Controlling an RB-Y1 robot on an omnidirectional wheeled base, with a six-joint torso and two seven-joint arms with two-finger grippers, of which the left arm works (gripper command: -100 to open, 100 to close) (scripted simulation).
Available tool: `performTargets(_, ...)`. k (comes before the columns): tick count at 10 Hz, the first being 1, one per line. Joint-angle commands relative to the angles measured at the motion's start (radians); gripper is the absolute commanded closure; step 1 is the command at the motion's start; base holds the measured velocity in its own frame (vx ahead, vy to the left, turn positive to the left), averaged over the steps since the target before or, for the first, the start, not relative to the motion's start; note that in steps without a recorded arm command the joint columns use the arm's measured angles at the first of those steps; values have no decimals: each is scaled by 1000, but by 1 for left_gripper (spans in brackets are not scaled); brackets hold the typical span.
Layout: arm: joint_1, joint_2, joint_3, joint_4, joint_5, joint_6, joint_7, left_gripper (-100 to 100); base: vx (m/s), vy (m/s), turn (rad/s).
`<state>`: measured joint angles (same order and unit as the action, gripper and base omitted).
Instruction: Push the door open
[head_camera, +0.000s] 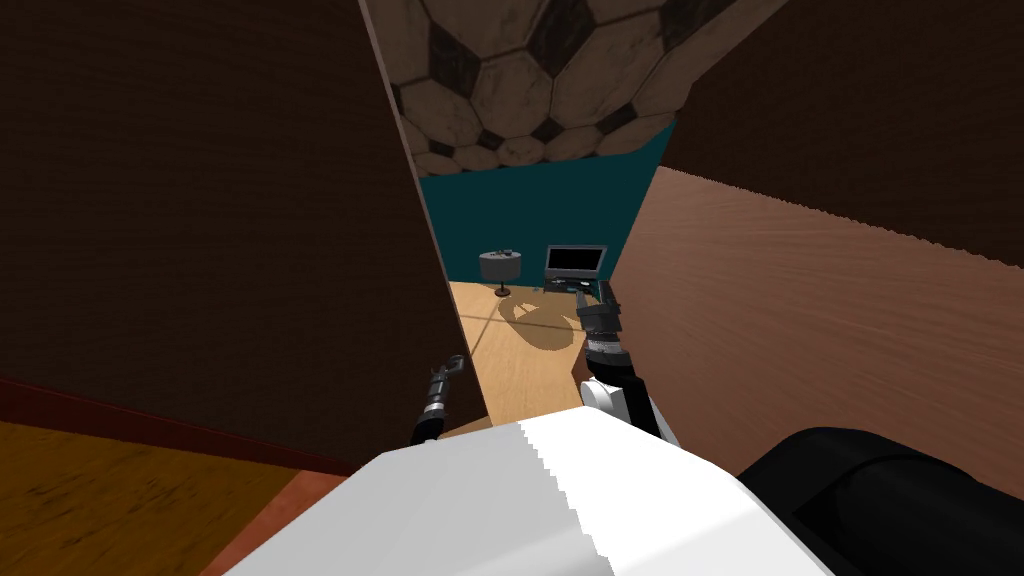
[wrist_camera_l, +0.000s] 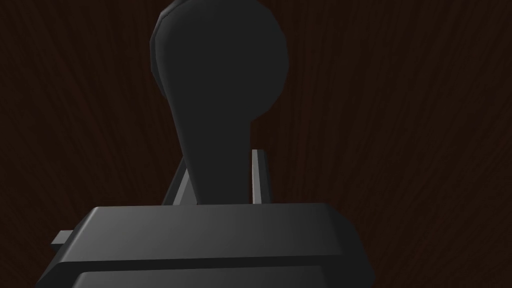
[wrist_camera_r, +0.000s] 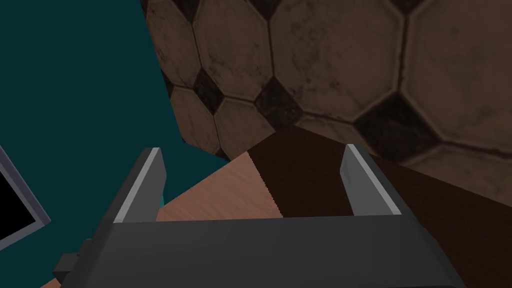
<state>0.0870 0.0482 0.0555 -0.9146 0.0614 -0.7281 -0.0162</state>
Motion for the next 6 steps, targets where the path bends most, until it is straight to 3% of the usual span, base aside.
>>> performTargets(1, -12, -9, 23, 7, 9, -4, -7, 100, 188, -87, 73)
performTargets(3, -16, -22, 40, 12, 17, -4, -12, 100, 169, -95, 71)
performTargets(6, -11, 5, 63, 12, 27, -4, -16, 100, 133, -31, 44)
